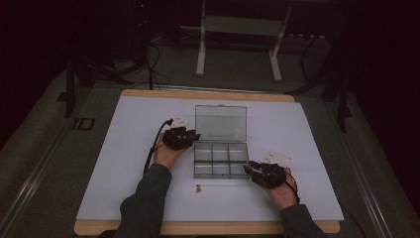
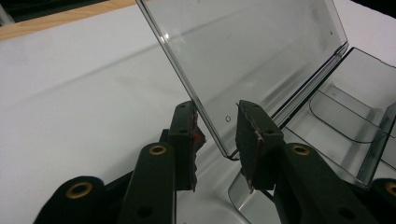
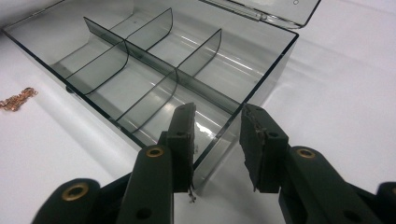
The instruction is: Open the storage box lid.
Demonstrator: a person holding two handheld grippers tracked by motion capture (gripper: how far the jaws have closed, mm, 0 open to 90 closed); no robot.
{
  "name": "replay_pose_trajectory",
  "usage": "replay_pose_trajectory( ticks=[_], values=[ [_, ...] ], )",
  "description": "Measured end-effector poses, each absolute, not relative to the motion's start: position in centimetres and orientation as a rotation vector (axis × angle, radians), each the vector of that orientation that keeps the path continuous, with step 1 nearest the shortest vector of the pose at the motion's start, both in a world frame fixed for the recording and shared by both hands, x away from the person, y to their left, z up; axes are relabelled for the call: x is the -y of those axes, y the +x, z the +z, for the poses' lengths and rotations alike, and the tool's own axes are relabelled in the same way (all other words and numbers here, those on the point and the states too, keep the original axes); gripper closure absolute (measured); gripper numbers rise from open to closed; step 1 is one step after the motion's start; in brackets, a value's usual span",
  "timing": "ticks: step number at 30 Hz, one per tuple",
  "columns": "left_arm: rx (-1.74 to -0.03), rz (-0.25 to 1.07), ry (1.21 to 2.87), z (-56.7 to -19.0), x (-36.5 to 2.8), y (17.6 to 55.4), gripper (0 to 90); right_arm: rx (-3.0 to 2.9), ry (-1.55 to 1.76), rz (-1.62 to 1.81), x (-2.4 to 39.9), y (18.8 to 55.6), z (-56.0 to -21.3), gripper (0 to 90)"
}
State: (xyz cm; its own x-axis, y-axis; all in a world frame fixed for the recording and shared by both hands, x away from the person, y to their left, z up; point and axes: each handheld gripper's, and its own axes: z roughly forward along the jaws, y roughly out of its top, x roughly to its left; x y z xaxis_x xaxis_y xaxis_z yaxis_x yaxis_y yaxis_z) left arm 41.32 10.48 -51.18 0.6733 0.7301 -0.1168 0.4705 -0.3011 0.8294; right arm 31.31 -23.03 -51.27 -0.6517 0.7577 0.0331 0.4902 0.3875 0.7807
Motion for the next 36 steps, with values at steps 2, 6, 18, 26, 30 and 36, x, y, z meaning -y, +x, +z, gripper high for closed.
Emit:
replay_pose_trajectory(
  ticks=[2, 6, 18, 26, 30, 36],
  values=[
    [-0.935, 0.350, 1.958, -51.20, -10.50, 41.33, 69.0, -2.322, 1.088, 1.138, 23.03, 31.30, -51.27, 66.0],
    [-0.938, 0.350, 1.958, -51.18, -10.49, 41.32, 68.8, -2.322, 1.087, 1.137, 23.02, 31.29, -51.27, 66.0],
    [-0.942, 0.386, 1.974, -51.31, -10.32, 41.17, 67.8, -2.315, 1.075, 1.132, 22.97, 31.21, -51.27, 66.3],
    [-0.939, 0.410, 1.976, -51.41, -10.05, 41.12, 66.8, -2.303, 1.078, 1.135, 22.93, 31.15, -51.30, 67.0],
    [-0.941, 0.414, 1.977, -51.37, -10.06, 41.07, 66.2, -2.301, 1.078, 1.136, 22.92, 31.16, -51.32, 66.8],
    [-0.927, 0.417, 1.981, -51.11, -9.84, 40.79, 64.9, -2.301, 1.077, 1.134, 22.89, 31.18, -51.34, 66.3]
  ],
)
